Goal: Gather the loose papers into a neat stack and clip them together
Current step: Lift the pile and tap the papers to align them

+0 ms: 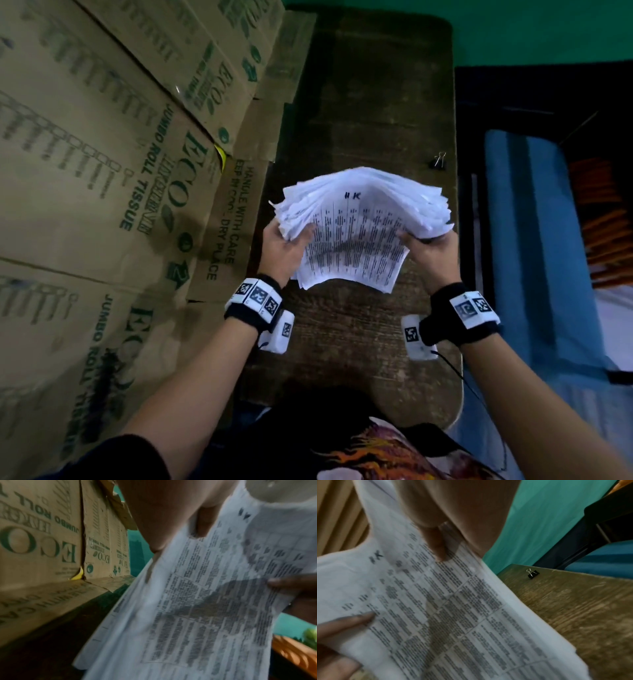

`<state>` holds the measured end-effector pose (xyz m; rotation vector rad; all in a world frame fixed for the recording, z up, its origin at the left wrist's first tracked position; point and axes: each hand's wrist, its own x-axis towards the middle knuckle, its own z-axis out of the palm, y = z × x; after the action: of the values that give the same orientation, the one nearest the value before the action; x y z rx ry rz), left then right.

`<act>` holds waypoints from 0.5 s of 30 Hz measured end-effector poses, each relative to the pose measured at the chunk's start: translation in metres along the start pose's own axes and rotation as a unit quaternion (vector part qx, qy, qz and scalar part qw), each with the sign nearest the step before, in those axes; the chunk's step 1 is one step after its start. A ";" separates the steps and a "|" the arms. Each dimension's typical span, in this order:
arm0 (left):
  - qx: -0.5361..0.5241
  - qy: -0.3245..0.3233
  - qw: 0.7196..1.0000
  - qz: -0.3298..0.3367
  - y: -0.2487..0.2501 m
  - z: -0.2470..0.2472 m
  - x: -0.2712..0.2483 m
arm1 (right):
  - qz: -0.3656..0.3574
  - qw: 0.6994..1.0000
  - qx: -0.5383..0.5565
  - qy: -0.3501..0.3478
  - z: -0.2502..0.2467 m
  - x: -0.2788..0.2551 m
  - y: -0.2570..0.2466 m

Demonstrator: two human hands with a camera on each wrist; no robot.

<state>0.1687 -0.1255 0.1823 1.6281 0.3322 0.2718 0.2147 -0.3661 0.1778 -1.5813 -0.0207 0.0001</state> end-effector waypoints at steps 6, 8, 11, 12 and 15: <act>-0.033 -0.065 0.997 0.026 0.009 -0.004 0.011 | -0.021 0.999 0.026 -0.017 -0.005 0.001 -0.013; -0.029 -0.123 0.991 0.042 0.003 -0.013 0.016 | -0.010 0.999 0.018 -0.050 -0.012 0.002 -0.006; -0.039 -0.187 0.980 0.063 -0.008 -0.029 0.034 | -0.008 0.999 -0.007 -0.050 -0.025 0.009 -0.001; -0.032 -0.198 0.977 0.069 -0.006 -0.032 0.038 | 0.004 0.998 -0.025 -0.050 -0.024 0.010 0.000; 0.018 -0.238 0.969 0.069 -0.001 -0.025 0.036 | 0.027 0.996 -0.074 -0.043 -0.012 0.010 0.002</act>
<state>0.1929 -0.0889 0.1827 1.6958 -0.1433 -0.0266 0.2250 -0.3784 0.1757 -1.7291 -0.0458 0.1108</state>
